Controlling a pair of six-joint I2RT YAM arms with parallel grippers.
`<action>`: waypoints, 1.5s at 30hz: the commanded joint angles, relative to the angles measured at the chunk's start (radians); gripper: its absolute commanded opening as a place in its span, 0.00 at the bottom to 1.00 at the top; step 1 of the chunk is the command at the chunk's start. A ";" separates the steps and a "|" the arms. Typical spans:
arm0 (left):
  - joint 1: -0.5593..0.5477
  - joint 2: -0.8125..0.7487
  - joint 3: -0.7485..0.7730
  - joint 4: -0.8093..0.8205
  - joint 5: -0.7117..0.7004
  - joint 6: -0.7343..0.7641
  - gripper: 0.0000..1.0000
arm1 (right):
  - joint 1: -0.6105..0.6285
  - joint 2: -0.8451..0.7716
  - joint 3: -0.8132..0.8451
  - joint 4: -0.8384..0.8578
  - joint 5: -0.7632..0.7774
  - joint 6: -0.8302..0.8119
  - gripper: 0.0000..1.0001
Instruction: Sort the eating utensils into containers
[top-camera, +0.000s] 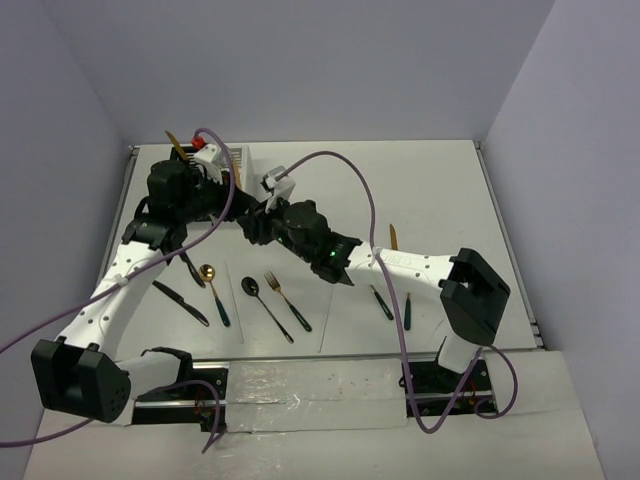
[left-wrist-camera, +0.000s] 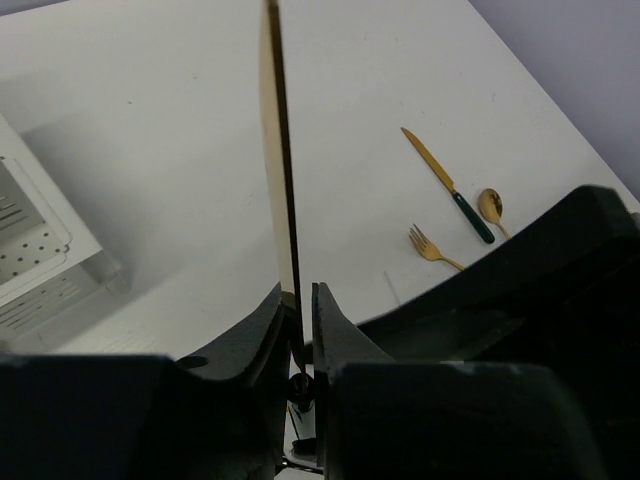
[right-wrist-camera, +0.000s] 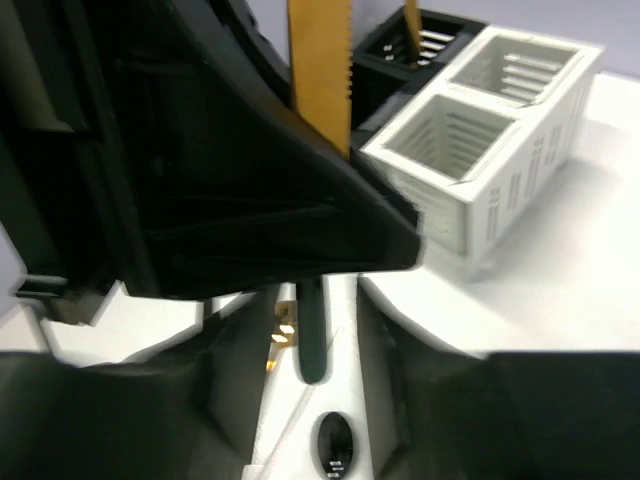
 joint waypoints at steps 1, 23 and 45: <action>0.012 0.008 0.027 0.046 -0.071 0.034 0.00 | -0.030 0.013 0.056 0.002 -0.004 0.024 0.50; 0.293 0.421 0.304 0.592 -0.373 0.103 0.00 | -0.116 -0.293 -0.300 0.071 0.070 -0.019 0.88; 0.366 0.903 0.521 0.622 -0.333 0.091 0.09 | -0.237 -0.657 -0.547 -0.229 0.171 0.065 0.91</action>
